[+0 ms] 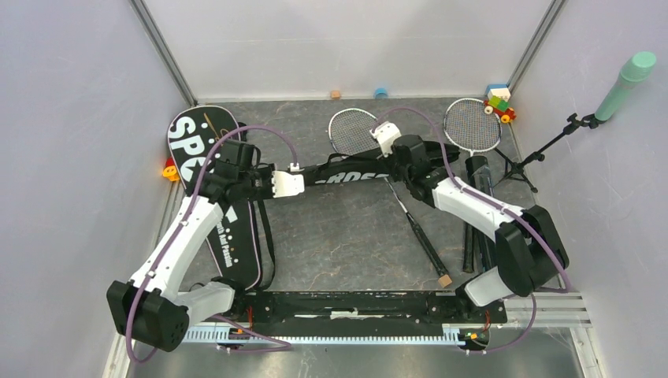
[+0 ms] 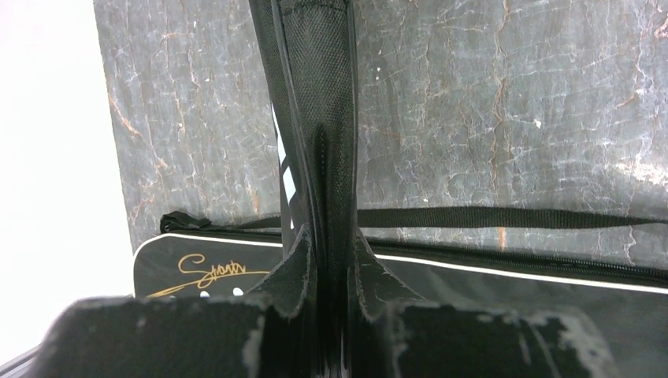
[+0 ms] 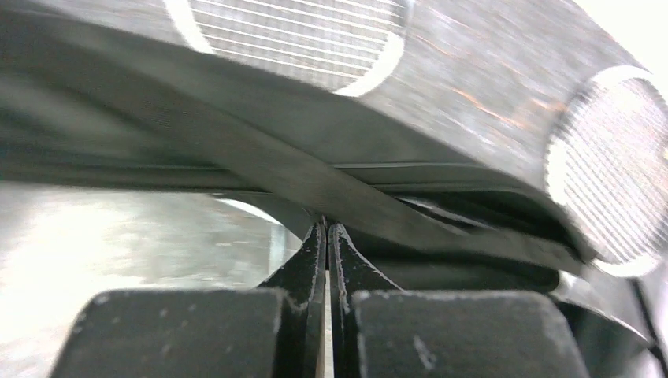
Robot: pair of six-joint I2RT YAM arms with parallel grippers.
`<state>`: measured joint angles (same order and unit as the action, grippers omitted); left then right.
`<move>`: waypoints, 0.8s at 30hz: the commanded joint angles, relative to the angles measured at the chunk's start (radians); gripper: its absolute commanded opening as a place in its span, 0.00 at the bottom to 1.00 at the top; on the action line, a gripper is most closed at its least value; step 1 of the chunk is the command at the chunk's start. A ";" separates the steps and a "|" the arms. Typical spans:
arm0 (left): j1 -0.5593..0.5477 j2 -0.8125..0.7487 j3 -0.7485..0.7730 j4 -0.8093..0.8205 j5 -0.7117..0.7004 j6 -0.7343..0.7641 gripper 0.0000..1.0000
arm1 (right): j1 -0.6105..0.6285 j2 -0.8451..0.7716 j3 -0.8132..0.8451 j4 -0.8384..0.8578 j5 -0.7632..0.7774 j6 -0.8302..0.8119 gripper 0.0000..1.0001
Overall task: Pack up the badminton gear
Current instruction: Zip the racket bag at the center of the board.
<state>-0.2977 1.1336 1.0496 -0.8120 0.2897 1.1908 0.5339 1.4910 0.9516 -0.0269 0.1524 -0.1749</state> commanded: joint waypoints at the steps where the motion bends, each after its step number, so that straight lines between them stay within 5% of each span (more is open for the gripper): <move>1: 0.064 -0.059 0.056 -0.090 -0.046 0.089 0.02 | -0.125 0.066 0.064 -0.015 0.446 -0.110 0.00; 9: 0.152 -0.019 0.117 -0.201 0.010 0.134 0.02 | -0.398 0.279 0.240 0.086 0.529 -0.152 0.00; 16: 0.219 0.047 0.176 -0.289 0.087 0.177 0.02 | -0.591 0.478 0.431 -0.103 0.008 0.019 0.00; 20: 0.229 0.068 0.193 -0.312 0.094 0.183 0.02 | -0.595 0.561 0.474 -0.153 0.132 -0.027 0.00; 24: 0.229 0.086 0.209 -0.322 0.093 0.166 0.02 | -0.597 0.480 0.380 -0.057 0.172 -0.039 0.00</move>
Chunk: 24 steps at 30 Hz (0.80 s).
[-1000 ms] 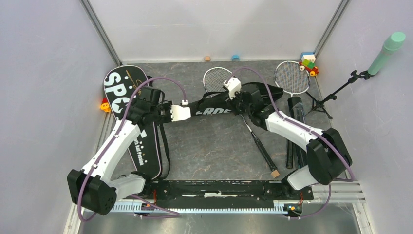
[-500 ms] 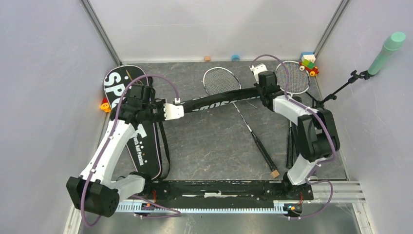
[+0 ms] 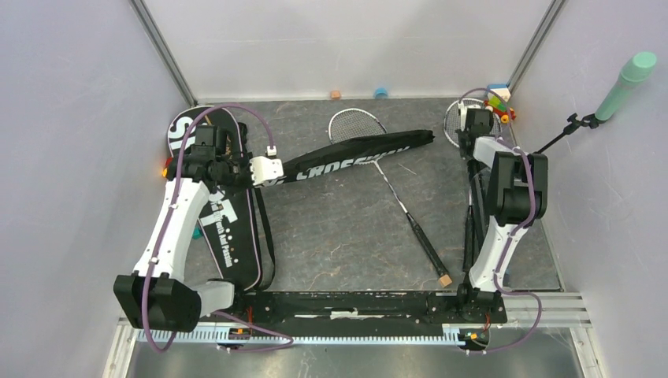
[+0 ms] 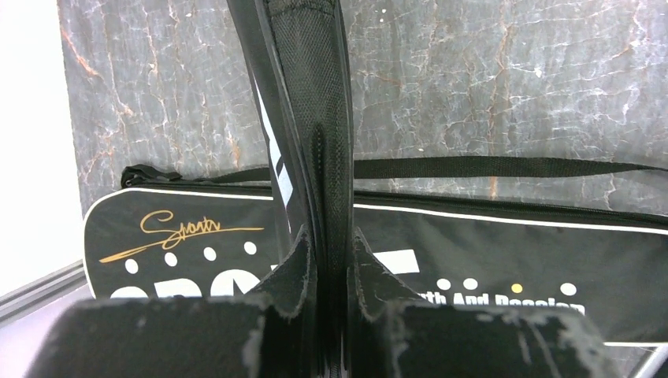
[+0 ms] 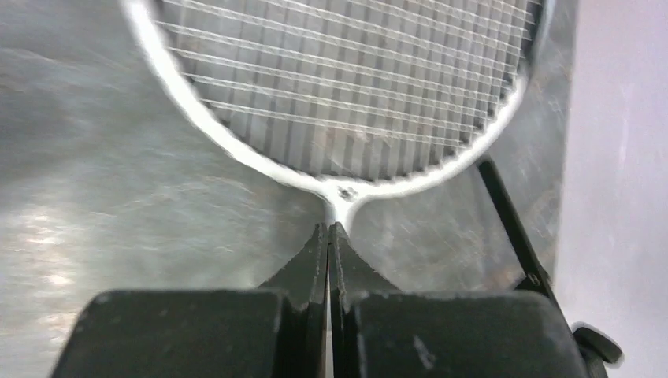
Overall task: Pack up the badminton gear
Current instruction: Zip the racket bag at the center of the board.
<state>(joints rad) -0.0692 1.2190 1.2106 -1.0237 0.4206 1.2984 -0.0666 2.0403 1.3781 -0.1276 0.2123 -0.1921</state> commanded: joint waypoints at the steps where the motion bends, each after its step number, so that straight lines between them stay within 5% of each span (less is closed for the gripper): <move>1: 0.002 0.001 0.050 -0.111 -0.043 0.055 0.02 | 0.002 -0.076 -0.034 0.037 0.123 -0.033 0.00; 3: 0.003 -0.001 0.047 -0.114 -0.036 0.063 0.02 | 0.005 -0.084 -0.011 0.017 0.050 -0.065 0.00; 6: 0.002 -0.017 0.041 -0.128 0.004 0.097 0.02 | 0.018 -0.147 -0.074 0.065 -0.324 -0.167 0.02; 8: 0.002 -0.022 0.043 -0.133 0.026 0.108 0.02 | 0.039 -0.224 -0.175 0.148 -0.615 -0.314 0.33; 12: 0.001 -0.005 0.076 -0.160 0.039 0.100 0.02 | 0.096 -0.397 -0.350 0.285 -0.923 -0.496 0.60; 15: 0.002 0.002 0.083 -0.173 0.051 0.107 0.02 | 0.142 -0.467 -0.379 0.235 -1.040 -0.643 0.74; 19: 0.002 0.001 0.080 -0.173 0.061 0.120 0.02 | 0.238 -0.441 -0.322 0.131 -0.979 -0.798 0.84; 24: 0.002 0.002 0.081 -0.173 0.052 0.121 0.02 | 0.282 -0.318 -0.154 -0.051 -1.009 -0.906 0.83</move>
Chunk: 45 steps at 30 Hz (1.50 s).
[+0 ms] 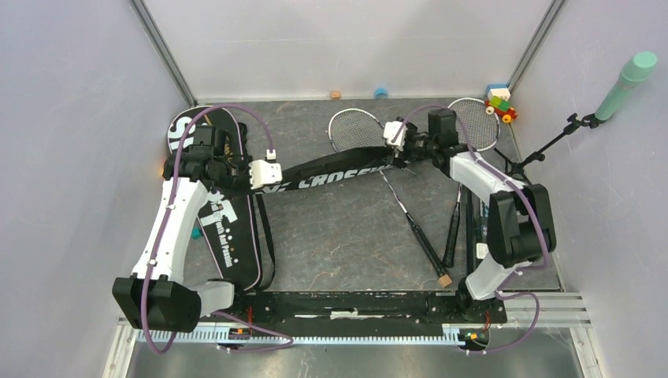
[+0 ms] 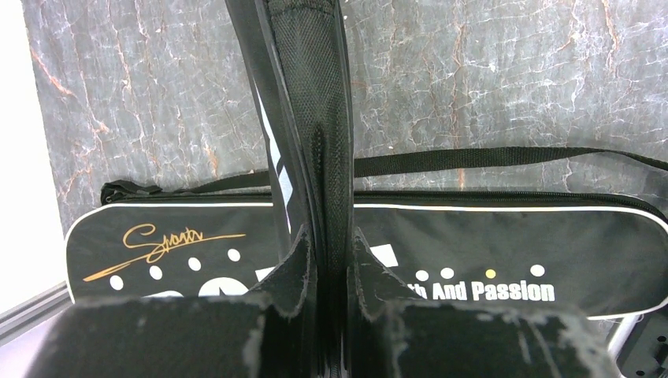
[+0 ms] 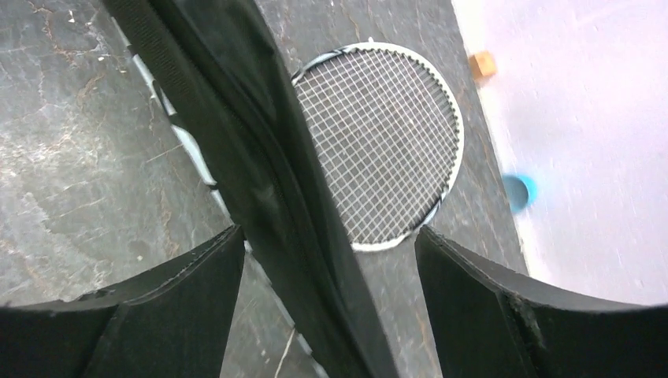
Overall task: Pack up the badminton gear
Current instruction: Zip the racket bag at the center of the board.
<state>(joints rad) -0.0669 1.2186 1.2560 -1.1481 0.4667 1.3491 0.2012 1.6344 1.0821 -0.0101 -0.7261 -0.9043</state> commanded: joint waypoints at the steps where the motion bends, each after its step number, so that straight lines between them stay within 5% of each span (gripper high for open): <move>1: -0.001 0.002 0.037 -0.048 0.007 0.070 0.02 | 0.020 0.115 0.189 -0.220 -0.065 -0.215 0.82; 3: -0.001 0.002 0.037 -0.049 0.006 0.073 0.02 | 0.029 0.151 0.250 -0.240 -0.012 -0.184 0.60; 5: -0.001 0.001 0.033 -0.049 -0.004 0.079 0.02 | 0.031 0.158 0.286 -0.189 0.059 -0.099 0.09; 6: -0.001 0.003 0.030 -0.048 -0.011 0.083 0.02 | 0.032 0.145 0.284 -0.121 0.109 -0.032 0.00; 10: -0.001 0.017 0.022 -0.049 -0.037 0.082 0.02 | 0.049 0.043 0.281 0.106 0.567 0.158 0.00; 13: -0.005 0.023 0.027 -0.049 -0.011 0.082 0.02 | 0.132 -0.041 0.261 0.270 0.941 0.137 0.00; 17: -0.044 0.047 0.040 -0.044 0.005 0.058 0.02 | 0.286 -0.163 0.221 0.370 0.920 0.125 0.00; 24: -0.160 0.103 0.069 0.014 0.031 -0.036 0.02 | 0.408 -0.050 0.358 0.275 0.329 0.506 0.00; 30: -0.186 0.084 0.076 0.110 0.178 -0.133 0.02 | 0.571 0.085 0.398 0.328 0.094 0.613 0.00; 35: -0.197 0.057 0.048 0.113 0.154 -0.130 0.02 | 0.581 0.023 0.363 0.338 0.288 0.512 0.00; 39: -0.197 0.007 -0.018 0.100 0.069 -0.042 0.02 | 0.546 -0.075 0.246 0.354 0.866 0.337 0.00; 42: -0.197 -0.019 -0.055 0.126 0.065 -0.025 0.02 | 0.446 -0.109 0.229 0.291 0.761 0.424 0.00; 43: -0.197 -0.019 -0.053 0.121 0.077 -0.023 0.07 | 0.438 -0.115 0.225 0.272 0.731 0.442 0.00; 45: -0.197 -0.017 -0.048 0.120 0.112 -0.023 0.57 | 0.438 -0.110 0.240 0.195 0.606 0.480 0.00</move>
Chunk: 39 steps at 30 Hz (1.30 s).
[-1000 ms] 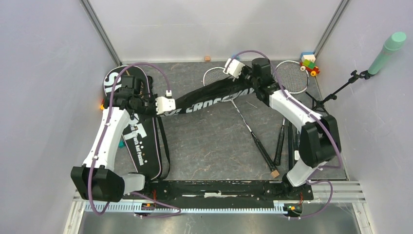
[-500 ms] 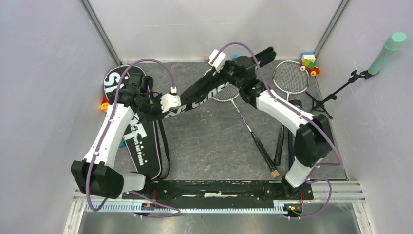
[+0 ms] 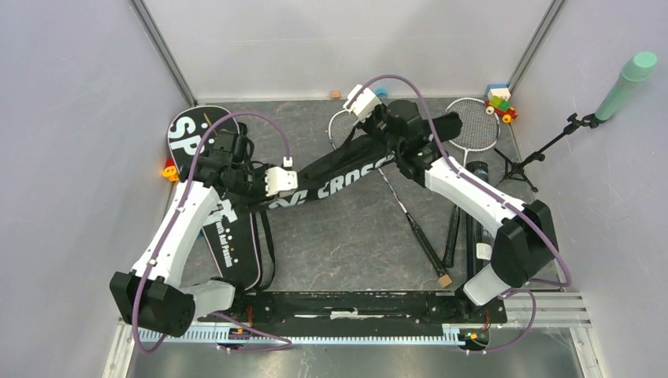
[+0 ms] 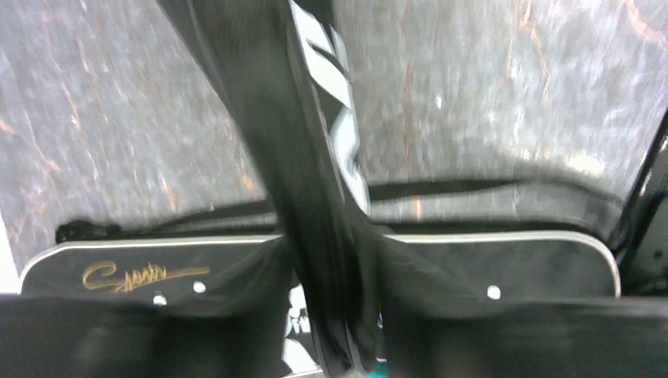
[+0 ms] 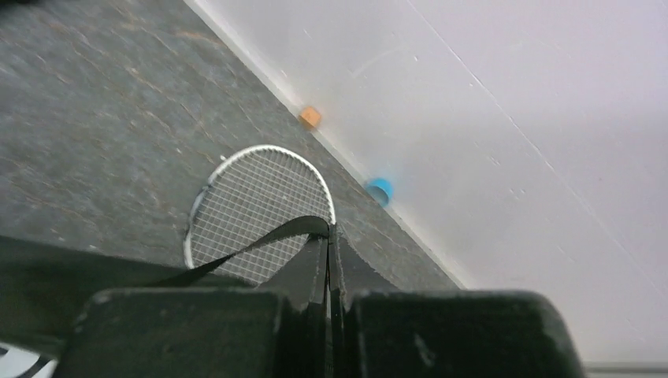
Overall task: Pack up the badminton gear
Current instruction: Zip the racket bag at the center of the board.
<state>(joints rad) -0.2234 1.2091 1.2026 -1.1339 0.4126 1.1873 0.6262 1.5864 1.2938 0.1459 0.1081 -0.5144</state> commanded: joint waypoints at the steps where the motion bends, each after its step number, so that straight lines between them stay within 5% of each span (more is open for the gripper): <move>1: -0.042 -0.008 0.008 0.106 0.187 0.136 0.78 | 0.013 -0.056 0.039 0.006 -0.283 0.123 0.00; 3: -0.048 -0.010 0.011 0.105 0.216 0.138 1.00 | 0.013 -0.049 0.052 -0.052 -0.373 0.173 0.00; 10: -0.107 -0.058 -0.001 0.347 0.270 -0.088 1.00 | 0.014 -0.066 -0.014 -0.026 -0.540 0.298 0.00; 15: -0.226 -0.046 -0.103 0.583 0.168 -0.149 1.00 | 0.016 -0.085 -0.034 -0.014 -0.596 0.333 0.00; 32: -0.286 0.351 -0.032 0.599 -0.122 -0.165 1.00 | 0.015 -0.088 -0.104 0.035 -0.579 0.441 0.00; 35: -0.286 0.379 -0.050 0.642 -0.165 -0.162 0.94 | 0.011 -0.083 -0.115 0.058 -0.612 0.455 0.00; 39: -0.286 0.440 -0.051 0.641 -0.220 -0.138 0.73 | -0.014 -0.107 -0.151 0.107 -0.628 0.485 0.00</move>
<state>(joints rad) -0.5129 1.5818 1.1584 -0.5335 0.2890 1.0470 0.6277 1.5326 1.1542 0.0788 -0.4664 -0.0845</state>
